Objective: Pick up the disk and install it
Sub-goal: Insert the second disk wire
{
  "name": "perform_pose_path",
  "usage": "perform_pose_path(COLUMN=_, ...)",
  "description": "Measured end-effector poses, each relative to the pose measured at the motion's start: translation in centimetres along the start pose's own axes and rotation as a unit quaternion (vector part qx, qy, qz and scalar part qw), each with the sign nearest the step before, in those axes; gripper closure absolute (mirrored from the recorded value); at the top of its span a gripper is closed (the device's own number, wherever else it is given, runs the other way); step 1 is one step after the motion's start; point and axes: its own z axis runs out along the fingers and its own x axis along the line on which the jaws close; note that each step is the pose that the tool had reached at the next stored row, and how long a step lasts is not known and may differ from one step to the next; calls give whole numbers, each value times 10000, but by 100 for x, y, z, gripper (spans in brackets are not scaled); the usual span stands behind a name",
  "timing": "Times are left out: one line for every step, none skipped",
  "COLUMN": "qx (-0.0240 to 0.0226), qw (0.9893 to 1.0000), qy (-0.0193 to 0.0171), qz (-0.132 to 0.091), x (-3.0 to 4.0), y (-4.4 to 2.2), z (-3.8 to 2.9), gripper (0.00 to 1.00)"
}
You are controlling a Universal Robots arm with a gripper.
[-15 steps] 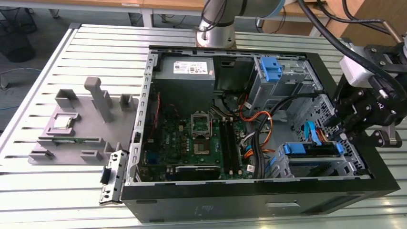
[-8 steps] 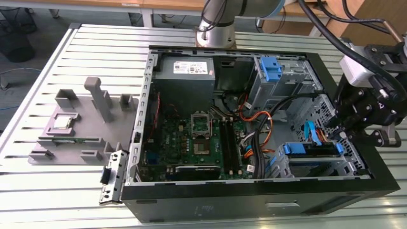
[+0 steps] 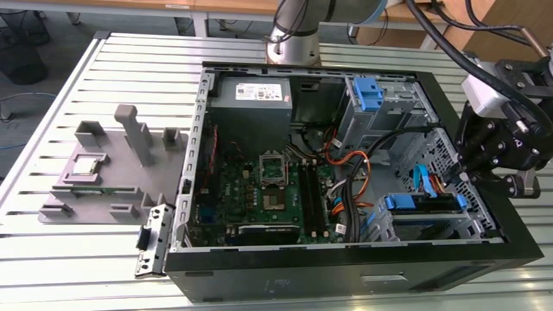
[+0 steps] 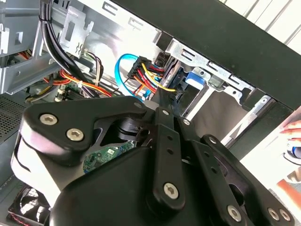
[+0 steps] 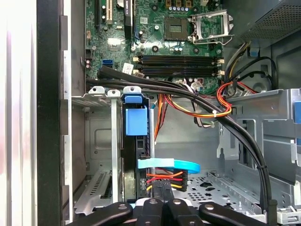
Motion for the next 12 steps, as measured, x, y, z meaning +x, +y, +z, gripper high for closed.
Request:
perform_pose_path(qx=0, qw=10000, qy=0, qz=0, x=0, y=0, z=-1, gripper=90)
perform_pose_path(qx=0, qw=10000, qy=0, qz=0, x=0, y=0, z=-1, gripper=90)
perform_pose_path(qx=0, qw=10000, qy=0, qz=0, x=0, y=0, z=-2, gripper=90)
perform_pose_path(qx=0, qw=10000, qy=2, qz=0, x=-1, y=0, z=-11, gripper=90)
perform_pose_path(qx=0, qw=10000, qy=2, qz=0, x=-3, y=1, z=-22, gripper=90)
perform_pose_path(qx=0, qw=10000, qy=0, qz=0, x=-4, y=1, z=-34, gripper=90)
perform_pose_path(qx=0, qw=10000, qy=-2, qz=0, x=-4, y=1, z=-40, gripper=90)
perform_pose_path(qx=0, qw=10000, qy=-2, qz=0, x=-4, y=1, z=-40, gripper=90)
perform_pose_path(qx=0, qw=10000, qy=-3, qz=0, x=2, y=2, z=-40, gripper=90)
perform_pose_path(qx=0, qw=10000, qy=-2, qz=0, x=11, y=6, z=-42, gripper=90)
perform_pose_path(qx=1, qw=10000, qy=-2, qz=0, x=24, y=13, z=-43, gripper=90)
perform_pose_path(qx=2, qw=10000, qy=-2, qz=0, x=36, y=20, z=-44, gripper=90)
